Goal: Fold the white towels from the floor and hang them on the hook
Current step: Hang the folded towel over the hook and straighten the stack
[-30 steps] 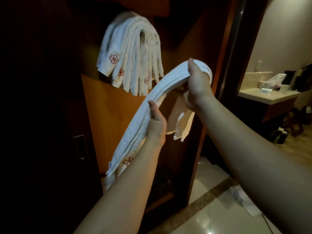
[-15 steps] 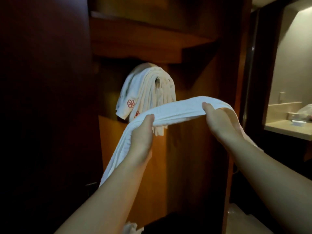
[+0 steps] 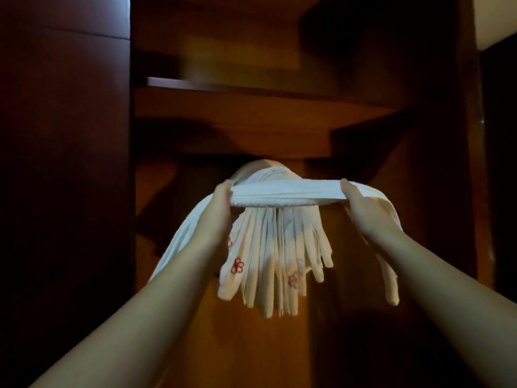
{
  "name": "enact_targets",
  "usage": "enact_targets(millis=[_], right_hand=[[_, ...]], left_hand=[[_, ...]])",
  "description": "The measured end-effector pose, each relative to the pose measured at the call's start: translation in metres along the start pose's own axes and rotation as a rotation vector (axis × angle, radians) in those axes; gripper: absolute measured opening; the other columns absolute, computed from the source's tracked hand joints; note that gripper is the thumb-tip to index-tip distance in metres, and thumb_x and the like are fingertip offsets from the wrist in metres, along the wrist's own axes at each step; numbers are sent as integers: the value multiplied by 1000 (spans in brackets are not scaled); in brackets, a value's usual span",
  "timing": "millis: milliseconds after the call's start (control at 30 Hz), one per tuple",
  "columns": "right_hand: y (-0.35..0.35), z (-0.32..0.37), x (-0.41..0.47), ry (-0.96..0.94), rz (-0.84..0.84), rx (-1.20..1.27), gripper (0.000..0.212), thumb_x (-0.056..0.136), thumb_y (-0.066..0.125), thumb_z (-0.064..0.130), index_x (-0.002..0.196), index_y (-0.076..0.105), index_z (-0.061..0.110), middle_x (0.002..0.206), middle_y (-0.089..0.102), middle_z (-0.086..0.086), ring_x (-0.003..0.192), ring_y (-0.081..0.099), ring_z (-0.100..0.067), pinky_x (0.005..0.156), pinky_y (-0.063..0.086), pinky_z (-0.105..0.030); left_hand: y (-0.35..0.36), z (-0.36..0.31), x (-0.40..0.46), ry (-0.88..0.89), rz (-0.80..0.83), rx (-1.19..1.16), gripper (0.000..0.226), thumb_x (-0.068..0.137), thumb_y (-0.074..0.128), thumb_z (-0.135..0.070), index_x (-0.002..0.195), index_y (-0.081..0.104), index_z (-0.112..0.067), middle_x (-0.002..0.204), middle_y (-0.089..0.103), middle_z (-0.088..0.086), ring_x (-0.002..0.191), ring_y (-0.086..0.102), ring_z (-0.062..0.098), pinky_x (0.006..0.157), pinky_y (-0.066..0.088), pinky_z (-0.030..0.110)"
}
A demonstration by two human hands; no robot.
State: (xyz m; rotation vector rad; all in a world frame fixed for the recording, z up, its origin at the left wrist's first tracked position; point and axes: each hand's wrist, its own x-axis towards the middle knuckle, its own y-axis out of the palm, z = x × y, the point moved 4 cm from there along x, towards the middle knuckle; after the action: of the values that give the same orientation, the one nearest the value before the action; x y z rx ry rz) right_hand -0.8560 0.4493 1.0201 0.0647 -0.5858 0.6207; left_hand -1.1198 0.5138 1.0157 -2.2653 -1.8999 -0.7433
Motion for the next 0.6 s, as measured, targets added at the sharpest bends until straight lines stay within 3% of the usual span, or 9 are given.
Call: enact_targets(millis=[33, 100, 167, 267, 333, 433, 467, 533, 600], right_hand=[[7, 5, 19, -11, 2, 18, 74, 67, 41, 89, 109, 65, 33, 92, 65, 11, 84, 61, -7, 65, 43, -26], [23, 18, 56, -39, 21, 105, 79, 58, 41, 90, 103, 67, 31, 97, 68, 6, 91, 66, -14, 81, 54, -35], [41, 30, 92, -59, 43, 145, 89, 56, 41, 92, 115, 67, 30, 106, 70, 2, 100, 66, -20, 96, 53, -43], [68, 41, 139, -83, 99, 137, 98, 58, 36, 93, 130, 63, 32, 113, 68, 4, 106, 65, -20, 101, 50, -43], [89, 38, 167, -69, 170, 149, 98, 63, 36, 92, 136, 58, 31, 126, 64, 1, 116, 62, -23, 107, 46, -44], [121, 18, 202, -14, 302, 177, 91, 75, 34, 86, 140, 55, 26, 136, 60, -6, 125, 57, -26, 112, 40, -46], [131, 10, 209, 1, 345, 172, 91, 76, 32, 85, 140, 55, 25, 138, 60, -7, 126, 56, -26, 113, 38, -47], [146, -5, 220, 24, 368, 180, 95, 72, 32, 88, 137, 58, 25, 136, 61, -8, 125, 58, -27, 112, 40, -48], [157, -12, 228, 63, 358, 218, 99, 64, 35, 89, 134, 60, 23, 131, 64, -9, 119, 61, -28, 109, 44, -47]], left_hand=[[5, -8, 19, 21, -7, 7, 55, 97, 44, -59, 121, 67, -15, 109, 74, 8, 110, 65, 19, 109, 39, 42], [15, -21, 56, 38, 19, -13, 64, 97, 41, -65, 121, 67, -11, 113, 74, 14, 108, 69, 24, 106, 45, 43], [23, -32, 90, 40, 43, -65, 67, 96, 39, -69, 107, 71, -11, 97, 78, 14, 90, 76, 23, 84, 57, 36], [30, -36, 139, 69, 22, -54, 70, 97, 33, -71, 94, 69, -11, 79, 78, 9, 69, 76, 15, 49, 55, 21], [36, -31, 164, 55, 34, 19, 78, 94, 28, -77, 103, 70, -10, 89, 78, 10, 78, 76, 17, 54, 57, 23], [41, -11, 195, -15, 14, 104, 94, 90, 27, -83, 130, 61, -6, 122, 71, 13, 104, 71, 25, 88, 57, 37], [42, -5, 202, -23, -2, 123, 95, 89, 26, -83, 133, 59, -6, 125, 69, 10, 103, 70, 23, 88, 55, 37], [46, 8, 213, -42, -5, 147, 95, 89, 24, -84, 127, 63, -7, 121, 71, 10, 95, 71, 21, 75, 53, 32], [45, 17, 223, -61, -4, 150, 100, 88, 21, -86, 126, 65, -4, 119, 72, 15, 102, 71, 26, 81, 54, 34]])
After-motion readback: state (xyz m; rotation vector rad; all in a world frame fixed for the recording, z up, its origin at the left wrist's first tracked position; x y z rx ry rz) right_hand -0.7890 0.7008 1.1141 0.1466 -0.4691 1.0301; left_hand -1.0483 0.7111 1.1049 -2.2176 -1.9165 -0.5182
